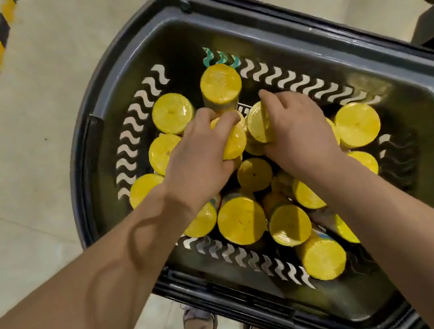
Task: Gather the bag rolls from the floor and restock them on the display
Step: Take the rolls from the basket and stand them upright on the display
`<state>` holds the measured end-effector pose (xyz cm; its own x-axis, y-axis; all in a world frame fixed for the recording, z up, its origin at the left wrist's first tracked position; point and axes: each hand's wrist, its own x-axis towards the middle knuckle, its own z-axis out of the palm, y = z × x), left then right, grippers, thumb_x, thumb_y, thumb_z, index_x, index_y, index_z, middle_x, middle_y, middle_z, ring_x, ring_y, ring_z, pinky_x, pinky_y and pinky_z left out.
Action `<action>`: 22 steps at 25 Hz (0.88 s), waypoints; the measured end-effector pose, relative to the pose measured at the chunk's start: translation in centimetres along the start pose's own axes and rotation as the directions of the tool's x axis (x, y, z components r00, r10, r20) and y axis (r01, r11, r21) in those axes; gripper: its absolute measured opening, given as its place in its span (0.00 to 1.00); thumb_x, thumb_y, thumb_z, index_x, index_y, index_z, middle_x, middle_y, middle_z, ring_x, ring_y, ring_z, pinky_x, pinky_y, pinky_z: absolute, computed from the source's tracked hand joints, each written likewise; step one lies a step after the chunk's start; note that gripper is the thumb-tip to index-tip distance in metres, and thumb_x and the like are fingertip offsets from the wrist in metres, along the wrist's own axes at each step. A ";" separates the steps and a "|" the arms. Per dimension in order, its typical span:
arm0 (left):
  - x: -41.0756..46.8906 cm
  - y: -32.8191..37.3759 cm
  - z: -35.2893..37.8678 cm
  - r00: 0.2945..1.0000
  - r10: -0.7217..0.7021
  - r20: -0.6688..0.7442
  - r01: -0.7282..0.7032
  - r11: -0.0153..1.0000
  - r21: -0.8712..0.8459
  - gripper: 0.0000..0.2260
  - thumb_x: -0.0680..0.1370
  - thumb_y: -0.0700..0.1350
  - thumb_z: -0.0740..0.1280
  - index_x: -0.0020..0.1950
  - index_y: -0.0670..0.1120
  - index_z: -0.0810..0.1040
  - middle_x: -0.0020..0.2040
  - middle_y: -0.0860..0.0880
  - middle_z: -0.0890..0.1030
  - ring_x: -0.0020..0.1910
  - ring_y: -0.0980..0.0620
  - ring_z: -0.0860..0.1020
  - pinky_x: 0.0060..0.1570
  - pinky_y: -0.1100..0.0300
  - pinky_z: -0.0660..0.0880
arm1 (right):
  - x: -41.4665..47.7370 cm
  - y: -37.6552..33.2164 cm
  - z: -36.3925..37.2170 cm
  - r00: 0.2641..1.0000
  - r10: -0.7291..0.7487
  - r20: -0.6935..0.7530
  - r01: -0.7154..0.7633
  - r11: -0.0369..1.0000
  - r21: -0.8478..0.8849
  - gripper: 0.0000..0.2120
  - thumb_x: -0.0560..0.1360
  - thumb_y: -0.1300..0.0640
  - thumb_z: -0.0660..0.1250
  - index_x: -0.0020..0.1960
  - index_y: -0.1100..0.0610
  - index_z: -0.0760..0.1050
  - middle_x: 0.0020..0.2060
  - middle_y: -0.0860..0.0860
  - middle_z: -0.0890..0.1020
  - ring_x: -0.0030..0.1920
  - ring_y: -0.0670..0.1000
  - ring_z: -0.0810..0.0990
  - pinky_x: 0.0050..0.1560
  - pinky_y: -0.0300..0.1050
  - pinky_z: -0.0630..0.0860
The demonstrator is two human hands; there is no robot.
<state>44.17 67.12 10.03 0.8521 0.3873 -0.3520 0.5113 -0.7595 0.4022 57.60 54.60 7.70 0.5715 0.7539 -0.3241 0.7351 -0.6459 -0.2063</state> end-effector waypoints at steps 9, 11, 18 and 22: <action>-4.4 1.7 -13.5 0.994 0.017 -0.105 -0.045 0.961 -0.272 0.37 0.73 0.52 0.77 0.78 0.57 0.63 0.68 0.55 0.68 0.63 0.63 0.67 0.62 0.76 0.62 | -4.6 -1.1 -13.4 1.000 -0.006 -0.003 0.006 0.949 0.315 0.41 0.67 0.45 0.78 0.75 0.45 0.64 0.66 0.49 0.74 0.66 0.52 0.72 0.59 0.46 0.71; -5.6 4.1 -19.5 0.990 0.046 -0.131 -0.081 0.957 -0.277 0.39 0.71 0.52 0.78 0.78 0.54 0.64 0.69 0.54 0.68 0.66 0.63 0.66 0.65 0.76 0.60 | -6.7 -1.5 -20.3 0.998 -0.034 -0.047 0.050 0.917 0.396 0.41 0.66 0.42 0.79 0.75 0.44 0.65 0.66 0.47 0.74 0.65 0.49 0.73 0.58 0.41 0.69; -14.5 16.4 -44.0 0.951 0.156 -0.268 -0.268 0.849 -0.456 0.40 0.67 0.58 0.78 0.76 0.58 0.66 0.67 0.60 0.72 0.65 0.66 0.72 0.65 0.67 0.69 | -18.5 -4.6 -48.3 0.952 0.018 -0.307 0.166 0.812 0.560 0.41 0.66 0.43 0.81 0.74 0.45 0.67 0.65 0.41 0.76 0.62 0.38 0.74 0.62 0.28 0.67; -21.0 23.8 -55.5 0.902 0.267 -0.339 -0.423 0.700 -0.576 0.35 0.66 0.58 0.81 0.70 0.59 0.72 0.63 0.59 0.78 0.62 0.60 0.78 0.62 0.58 0.77 | -28.6 -6.5 -61.7 0.885 0.074 -0.460 0.261 0.740 0.620 0.37 0.66 0.43 0.80 0.71 0.45 0.69 0.59 0.39 0.79 0.60 0.37 0.78 0.65 0.41 0.74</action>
<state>44.67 69.92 73.90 0.9430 0.3240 0.0764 0.0613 -0.3945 0.9168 59.00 44.66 75.27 0.7277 0.6748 0.1228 0.4664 -0.3556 -0.8099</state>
